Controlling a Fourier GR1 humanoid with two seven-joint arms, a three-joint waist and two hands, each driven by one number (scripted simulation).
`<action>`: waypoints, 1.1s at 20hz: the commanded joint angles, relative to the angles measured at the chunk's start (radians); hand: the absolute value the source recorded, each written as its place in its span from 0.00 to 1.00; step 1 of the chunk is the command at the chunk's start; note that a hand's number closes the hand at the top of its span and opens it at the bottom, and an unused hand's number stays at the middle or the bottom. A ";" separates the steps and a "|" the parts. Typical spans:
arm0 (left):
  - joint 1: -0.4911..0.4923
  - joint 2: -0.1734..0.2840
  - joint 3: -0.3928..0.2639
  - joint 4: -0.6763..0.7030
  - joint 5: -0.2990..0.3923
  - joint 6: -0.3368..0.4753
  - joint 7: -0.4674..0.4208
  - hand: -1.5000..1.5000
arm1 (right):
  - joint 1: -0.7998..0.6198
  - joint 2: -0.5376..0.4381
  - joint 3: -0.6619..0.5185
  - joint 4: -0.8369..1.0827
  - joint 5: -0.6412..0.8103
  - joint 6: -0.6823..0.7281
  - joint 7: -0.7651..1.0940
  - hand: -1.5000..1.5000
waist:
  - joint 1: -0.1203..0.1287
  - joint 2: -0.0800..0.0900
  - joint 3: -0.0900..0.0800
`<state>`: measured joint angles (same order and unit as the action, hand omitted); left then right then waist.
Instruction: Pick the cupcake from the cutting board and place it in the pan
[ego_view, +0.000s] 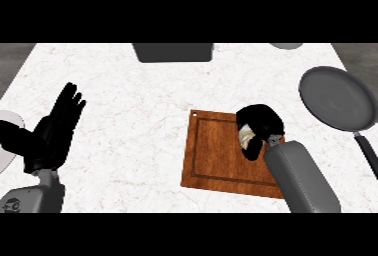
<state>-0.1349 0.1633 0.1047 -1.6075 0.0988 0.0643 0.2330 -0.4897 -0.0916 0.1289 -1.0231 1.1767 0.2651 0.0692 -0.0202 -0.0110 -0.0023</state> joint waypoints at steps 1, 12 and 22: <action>-0.012 0.003 0.000 0.015 -0.004 -0.003 0.000 0.50 | 0.072 -0.014 -0.015 -0.184 0.036 -0.098 0.103 1.00 | -0.009 0.002 0.001; -0.013 0.005 0.005 -0.018 -0.002 0.001 0.022 0.50 | 0.090 -0.103 0.012 -0.828 0.118 0.091 0.277 1.00 | 0.003 0.003 0.001; -0.052 0.020 0.018 -0.044 0.011 -0.010 0.080 0.50 | 0.044 -0.175 -0.283 -0.692 -0.001 -0.029 0.212 1.00 | 0.023 0.012 0.003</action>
<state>-0.1554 0.1659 0.1074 -1.6339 0.1011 0.0542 0.2736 -0.4451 -0.2462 -0.0663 -1.7826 1.1982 0.3195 0.3083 -0.0020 -0.0017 -0.0004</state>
